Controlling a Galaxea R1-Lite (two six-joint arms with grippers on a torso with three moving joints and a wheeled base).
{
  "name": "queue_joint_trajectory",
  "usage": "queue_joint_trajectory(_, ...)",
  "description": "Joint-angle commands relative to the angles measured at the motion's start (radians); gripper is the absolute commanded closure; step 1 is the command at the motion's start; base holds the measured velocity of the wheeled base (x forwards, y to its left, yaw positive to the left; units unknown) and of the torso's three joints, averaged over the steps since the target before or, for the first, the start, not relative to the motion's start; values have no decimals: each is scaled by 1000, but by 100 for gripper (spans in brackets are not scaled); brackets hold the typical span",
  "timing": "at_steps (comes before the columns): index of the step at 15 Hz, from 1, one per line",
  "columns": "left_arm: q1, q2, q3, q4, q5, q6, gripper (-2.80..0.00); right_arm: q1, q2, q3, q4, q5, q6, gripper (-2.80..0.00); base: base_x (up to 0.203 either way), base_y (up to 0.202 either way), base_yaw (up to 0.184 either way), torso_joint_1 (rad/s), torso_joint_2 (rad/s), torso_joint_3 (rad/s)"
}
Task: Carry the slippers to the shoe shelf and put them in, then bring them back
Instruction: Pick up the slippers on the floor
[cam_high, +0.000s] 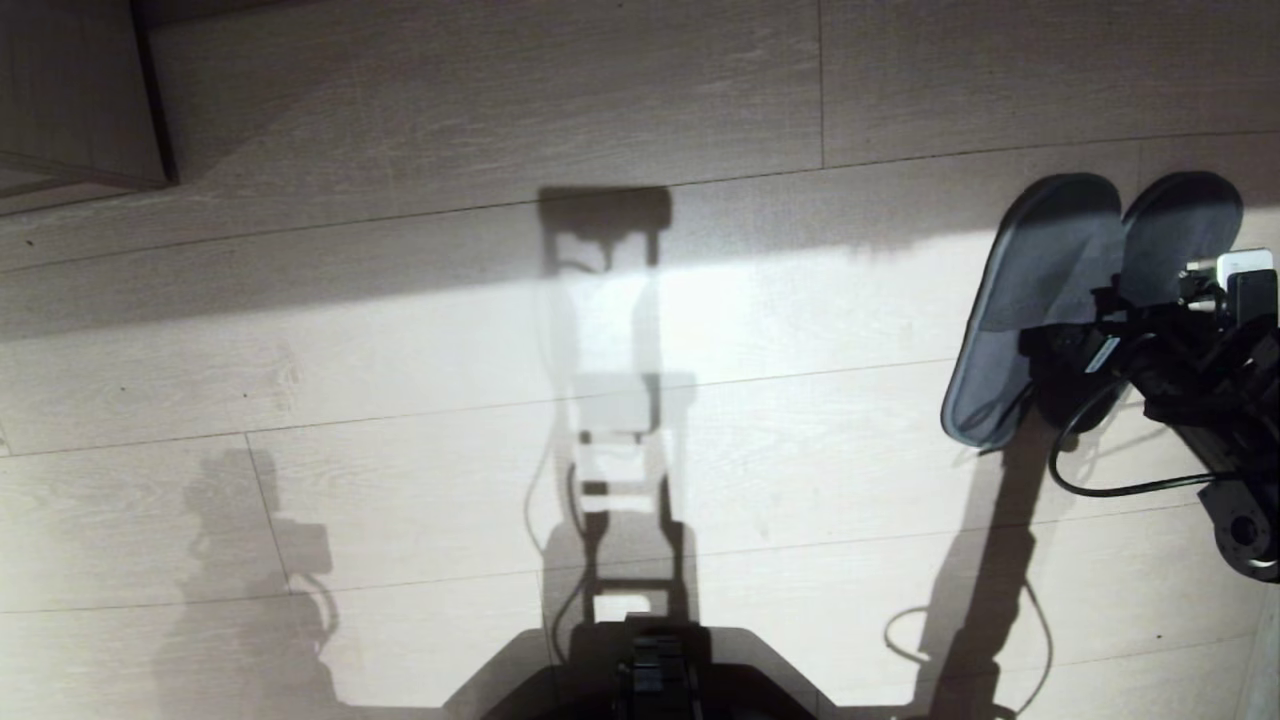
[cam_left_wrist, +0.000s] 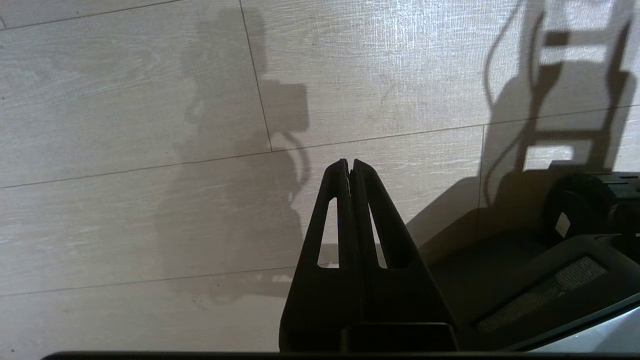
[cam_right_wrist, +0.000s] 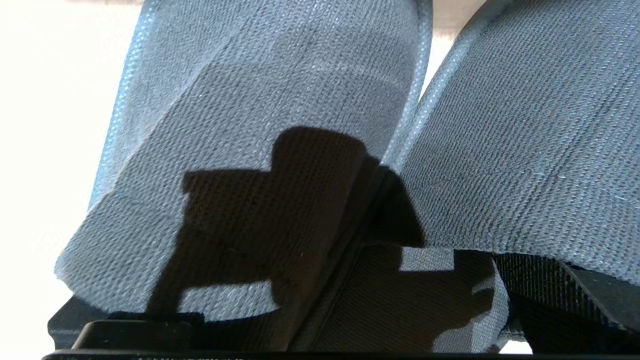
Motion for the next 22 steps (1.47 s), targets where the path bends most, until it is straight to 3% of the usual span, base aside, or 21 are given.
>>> queue_joint_trajectory(1, 0, 0, 0, 0, 0, 0, 0, -1, 1, -9, -9, 2, -1, -280, 0, 0, 0, 0, 0, 0)
queue_joint_trajectory(7, 1, 0, 0, 0, -1, 0, 0, -1, -1, -46, -9, -14, -15, -280, 0, 0, 0, 0, 0, 0)
queue_joint_trajectory(8, 1, 0, 0, 0, -1, 0, 0, -1, 8, -49, -9, -14, -15, -214, 0, 0, 0, 0, 0, 0)
queue_joint_trajectory(9, 1, 0, 0, 0, 0, 0, 0, -1, 18, -50, -9, -15, -15, 0, 0, 0, 0, 0, 0, 0)
queue_joint_trajectory(18, 0, 0, 0, 0, 0, -6, 0, -9, 73, -76, -9, 28, -23, 0, 0, 0, 0, 0, 0, 0)
queue_joint_trajectory(22, 1, 0, 0, 0, 0, -6, 0, -11, -75, -41, 56, 90, -15, 0, 0, 0, 0, 0, 0, 0)
